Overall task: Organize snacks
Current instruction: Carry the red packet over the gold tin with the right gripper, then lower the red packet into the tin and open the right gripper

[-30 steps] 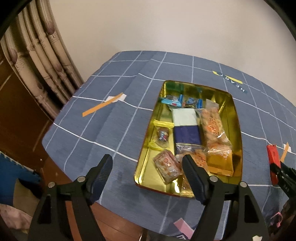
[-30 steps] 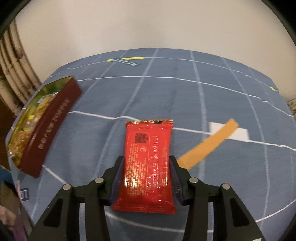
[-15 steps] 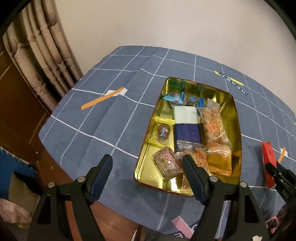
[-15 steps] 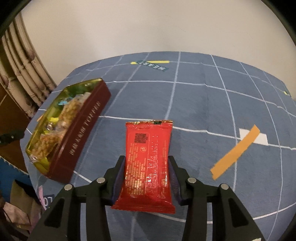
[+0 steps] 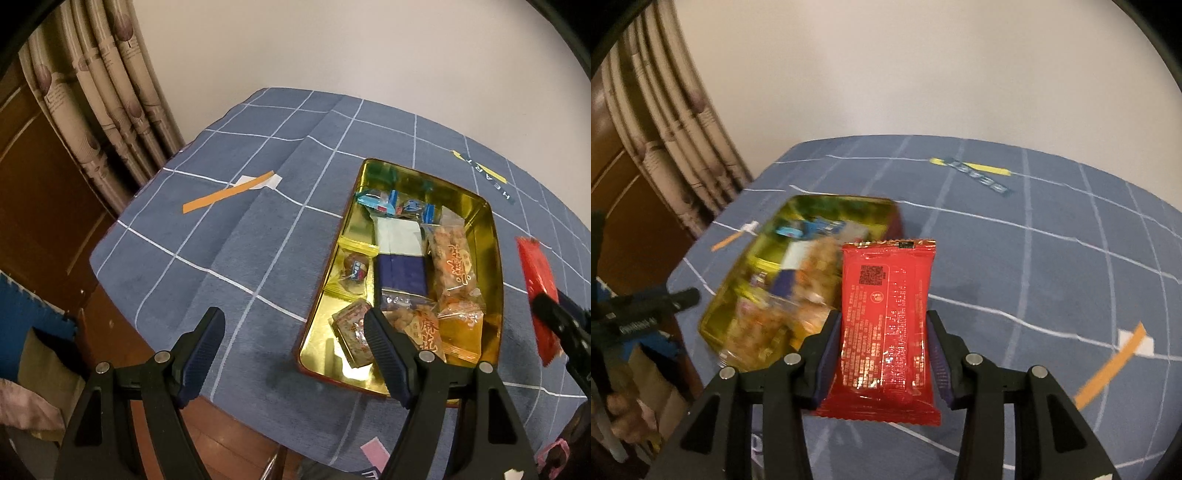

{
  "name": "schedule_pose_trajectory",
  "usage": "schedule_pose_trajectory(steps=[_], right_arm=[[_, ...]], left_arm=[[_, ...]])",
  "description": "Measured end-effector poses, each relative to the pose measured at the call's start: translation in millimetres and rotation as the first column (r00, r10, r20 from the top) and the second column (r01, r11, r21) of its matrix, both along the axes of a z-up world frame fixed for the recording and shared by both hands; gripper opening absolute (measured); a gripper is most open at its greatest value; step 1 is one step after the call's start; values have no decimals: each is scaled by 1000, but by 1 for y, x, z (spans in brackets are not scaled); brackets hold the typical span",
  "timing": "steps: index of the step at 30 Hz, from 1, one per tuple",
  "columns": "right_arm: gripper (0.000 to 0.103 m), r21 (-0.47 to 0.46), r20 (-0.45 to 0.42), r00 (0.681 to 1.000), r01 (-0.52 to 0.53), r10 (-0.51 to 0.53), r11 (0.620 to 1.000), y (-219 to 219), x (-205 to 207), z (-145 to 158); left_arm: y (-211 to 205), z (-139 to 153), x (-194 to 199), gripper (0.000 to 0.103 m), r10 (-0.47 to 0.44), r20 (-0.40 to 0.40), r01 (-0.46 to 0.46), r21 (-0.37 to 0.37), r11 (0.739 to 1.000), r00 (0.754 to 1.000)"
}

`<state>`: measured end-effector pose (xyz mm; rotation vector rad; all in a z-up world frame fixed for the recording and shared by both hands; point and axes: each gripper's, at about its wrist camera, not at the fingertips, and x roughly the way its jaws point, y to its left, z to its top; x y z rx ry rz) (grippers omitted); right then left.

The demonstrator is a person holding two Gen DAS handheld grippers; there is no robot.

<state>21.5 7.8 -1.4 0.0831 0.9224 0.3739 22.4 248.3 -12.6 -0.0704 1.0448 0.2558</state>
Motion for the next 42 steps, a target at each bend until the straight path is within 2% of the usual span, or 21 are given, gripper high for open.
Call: schedule_pose_trajectory(steps=[9,15,23,42], right_arm=[[45,31,0,995,-100,100,994,67,28,13],[45,41,-16,993,-119,120,992,97,43,7],[45,65,-59,995,-73,77,995,108,58,-7],[45,46,-90,994,-55,59,997,129,65,-24]], left_arm=[[7,2,3,74,12,10,-12,2,1000,1000],[13,0,6,74,25,4,-25,1,1000,1000],[13,-1,6,74,17,1,-17,-4,1000,1000],[12,-5,9,74,-5,-14,4,-24,1000,1000]])
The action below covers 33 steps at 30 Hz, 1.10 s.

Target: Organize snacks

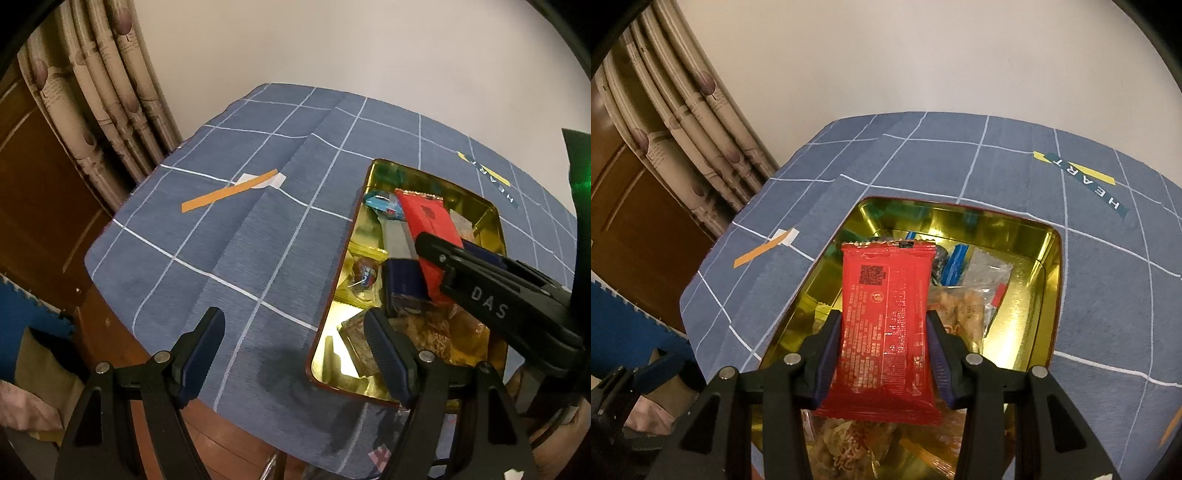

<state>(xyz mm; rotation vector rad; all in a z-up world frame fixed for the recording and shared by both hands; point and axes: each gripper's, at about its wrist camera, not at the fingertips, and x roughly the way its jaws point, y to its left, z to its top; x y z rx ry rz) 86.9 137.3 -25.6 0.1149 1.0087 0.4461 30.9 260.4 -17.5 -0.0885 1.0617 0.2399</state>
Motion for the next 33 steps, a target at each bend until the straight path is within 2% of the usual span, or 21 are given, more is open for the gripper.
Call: schedule_pose_trajectory(steps=[12,24,26,28,33], right_arm=[[45,-8,-6,1000,8,-9,1000,7,0,-3],[47,-19,20,1000,14,-14,1000,8,-1,-2],[48,2,25,999,22,-22,1000,4,-1,0],[48,23,47,999,25,-26,999,0,-3,6],[49,-5,137,990,32,-31,999,-7,-14,26]], left_arm=[[-1,1,0,74,-17,11,18,-31,999,1000],[-10,8,-2,74,-69,46,70,-9,998,997],[-10,11,-3,74,-80,62,81,-10,997,995],[-11,13,-4,74,-88,70,89,-11,996,994],[-14,16,-7,74,-99,93,101,-14,995,991]])
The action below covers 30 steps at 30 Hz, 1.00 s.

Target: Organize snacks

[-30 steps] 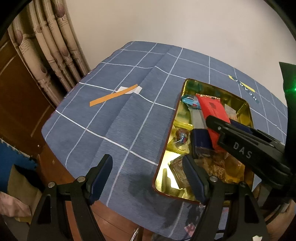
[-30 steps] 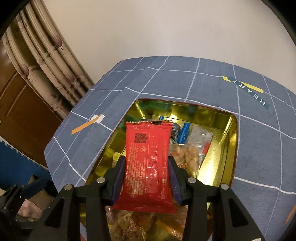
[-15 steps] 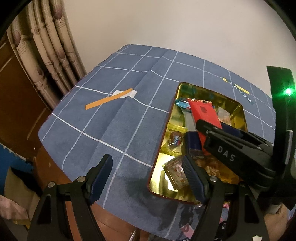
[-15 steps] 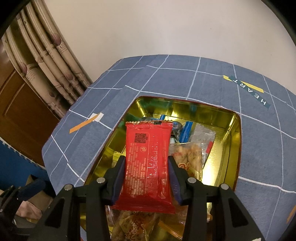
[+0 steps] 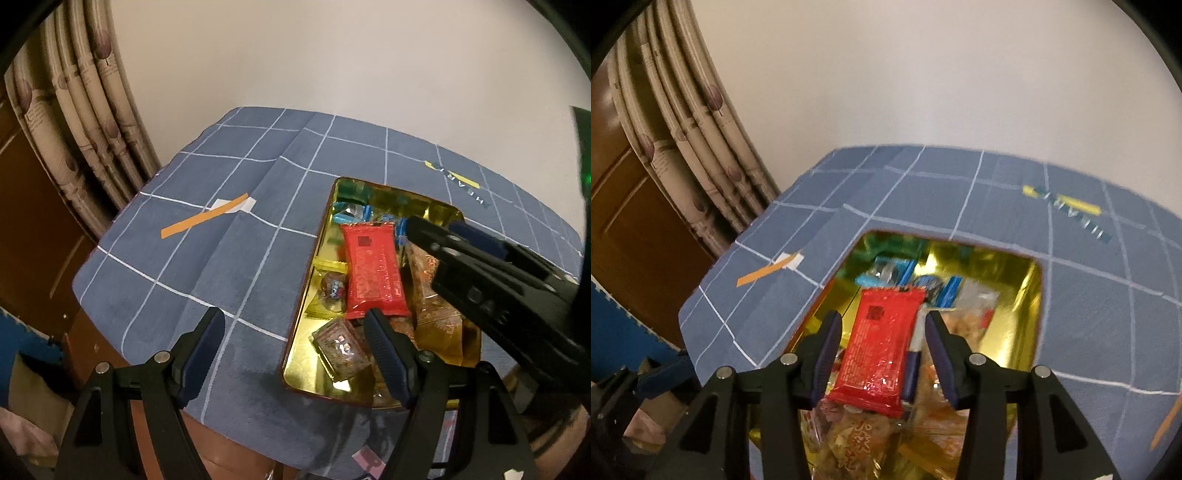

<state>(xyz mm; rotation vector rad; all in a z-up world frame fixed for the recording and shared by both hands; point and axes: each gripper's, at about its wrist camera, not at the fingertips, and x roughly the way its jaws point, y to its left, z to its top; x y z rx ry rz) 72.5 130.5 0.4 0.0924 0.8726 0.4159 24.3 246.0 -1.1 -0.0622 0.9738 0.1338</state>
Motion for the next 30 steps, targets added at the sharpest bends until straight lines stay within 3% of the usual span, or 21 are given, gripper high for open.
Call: schedule_pose_trajectory(steps=[7,10,21,30], right_arm=[[55,-36,124,992,36,-32,999,-18,-27,27],[57,-41,162,985,59,-52,997,-28,-39,35],[58,-11,243,966,93,-88,996,-59,-75,64],[58,-28,282,956,90,-78,996,-65,-95,74]], left_arm=[[-6,12,-10,75,-10,65,10,2,1000,998],[-7,19,-16,82,-13,94,13,0,1000,995],[-14,51,-38,89,-56,237,66,-33,997,970],[-16,62,-45,92,-48,269,59,-33,998,962]])
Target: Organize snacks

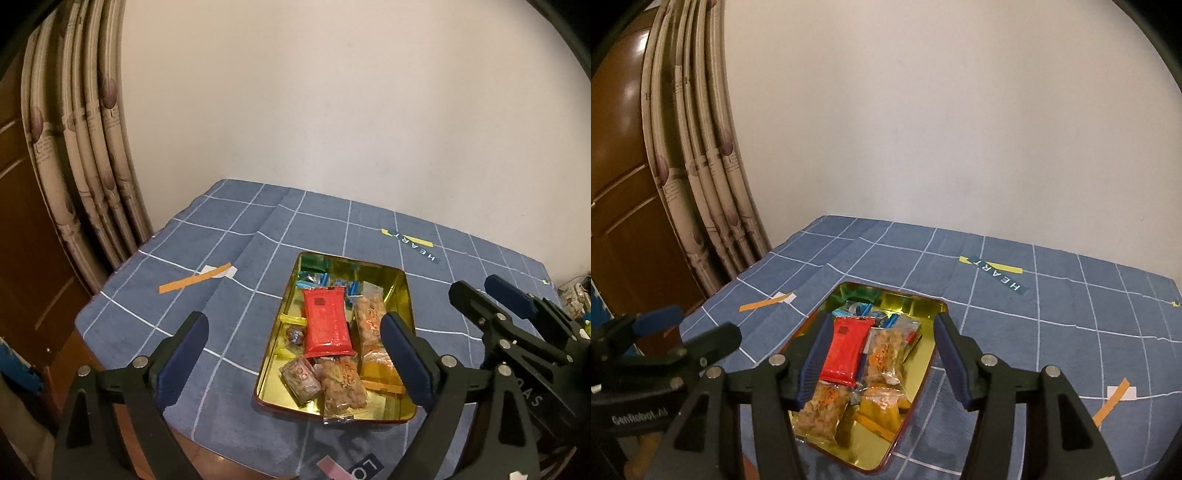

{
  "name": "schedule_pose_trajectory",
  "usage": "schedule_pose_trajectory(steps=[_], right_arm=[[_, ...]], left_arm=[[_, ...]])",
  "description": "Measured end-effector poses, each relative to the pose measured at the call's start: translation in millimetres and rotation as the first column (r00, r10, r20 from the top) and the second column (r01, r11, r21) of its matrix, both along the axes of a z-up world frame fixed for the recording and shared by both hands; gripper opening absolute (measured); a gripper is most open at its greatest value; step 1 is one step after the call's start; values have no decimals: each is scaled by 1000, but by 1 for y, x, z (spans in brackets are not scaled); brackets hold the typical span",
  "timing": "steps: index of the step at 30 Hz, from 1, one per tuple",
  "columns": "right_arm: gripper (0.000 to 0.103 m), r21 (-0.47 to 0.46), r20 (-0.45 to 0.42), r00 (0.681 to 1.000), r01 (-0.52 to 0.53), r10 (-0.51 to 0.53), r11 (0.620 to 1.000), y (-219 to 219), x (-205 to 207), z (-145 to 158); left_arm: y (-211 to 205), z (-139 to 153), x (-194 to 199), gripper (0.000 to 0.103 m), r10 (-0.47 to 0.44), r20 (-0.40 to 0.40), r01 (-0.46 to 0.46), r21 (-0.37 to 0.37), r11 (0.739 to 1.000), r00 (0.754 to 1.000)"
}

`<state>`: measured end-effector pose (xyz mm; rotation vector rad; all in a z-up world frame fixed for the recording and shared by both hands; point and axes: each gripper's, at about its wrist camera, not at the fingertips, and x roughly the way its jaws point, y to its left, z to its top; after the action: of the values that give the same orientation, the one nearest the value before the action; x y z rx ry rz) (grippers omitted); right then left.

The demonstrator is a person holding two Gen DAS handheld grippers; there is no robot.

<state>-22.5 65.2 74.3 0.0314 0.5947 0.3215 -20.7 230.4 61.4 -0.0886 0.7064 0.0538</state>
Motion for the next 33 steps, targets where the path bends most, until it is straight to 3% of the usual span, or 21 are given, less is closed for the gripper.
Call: schedule_pose_trajectory(steps=[33], right_arm=[[64,-20,93,994,60,-58,998,-2,-26,18]], left_arm=[[-1,1,-1,100,17,-4,-16,23,1000,1000]])
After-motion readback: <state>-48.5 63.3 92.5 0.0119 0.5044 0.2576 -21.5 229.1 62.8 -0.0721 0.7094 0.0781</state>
